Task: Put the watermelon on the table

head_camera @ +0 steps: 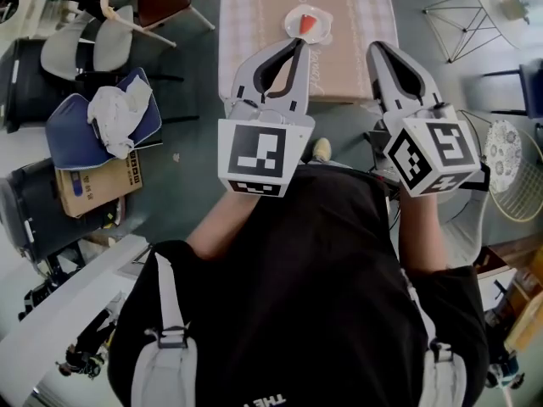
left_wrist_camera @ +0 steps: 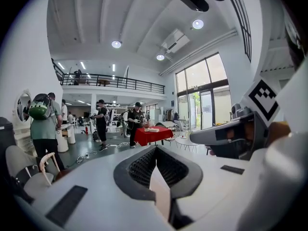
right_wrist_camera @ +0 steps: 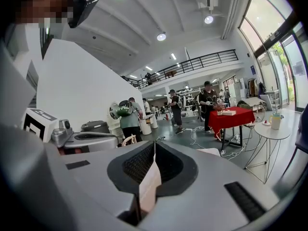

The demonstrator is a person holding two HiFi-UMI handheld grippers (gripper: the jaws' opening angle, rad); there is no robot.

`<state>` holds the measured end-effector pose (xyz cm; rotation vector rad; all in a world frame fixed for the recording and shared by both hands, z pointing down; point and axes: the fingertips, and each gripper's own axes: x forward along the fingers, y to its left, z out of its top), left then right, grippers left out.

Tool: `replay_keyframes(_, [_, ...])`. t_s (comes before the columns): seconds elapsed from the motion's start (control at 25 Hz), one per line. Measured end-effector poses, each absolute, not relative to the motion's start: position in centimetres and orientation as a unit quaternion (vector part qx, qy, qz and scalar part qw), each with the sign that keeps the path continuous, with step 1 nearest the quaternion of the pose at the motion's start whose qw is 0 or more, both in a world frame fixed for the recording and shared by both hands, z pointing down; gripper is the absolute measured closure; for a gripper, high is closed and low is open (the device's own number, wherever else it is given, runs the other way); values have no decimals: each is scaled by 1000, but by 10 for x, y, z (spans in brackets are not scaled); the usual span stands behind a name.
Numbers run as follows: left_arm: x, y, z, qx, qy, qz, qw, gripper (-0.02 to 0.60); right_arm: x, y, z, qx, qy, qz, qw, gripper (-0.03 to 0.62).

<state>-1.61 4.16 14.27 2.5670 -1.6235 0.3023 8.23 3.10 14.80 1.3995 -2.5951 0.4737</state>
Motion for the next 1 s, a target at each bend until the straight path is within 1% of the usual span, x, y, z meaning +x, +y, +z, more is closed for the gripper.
replay_keyframes(0.72, [-25,37,143,840,-533,91,50,571,67,28,143,452,-876,150,78,571])
replay_keyframes(1.0, [-17,38,141,843,-528,90,46,571,70,30,141,451,-877,146,76,571])
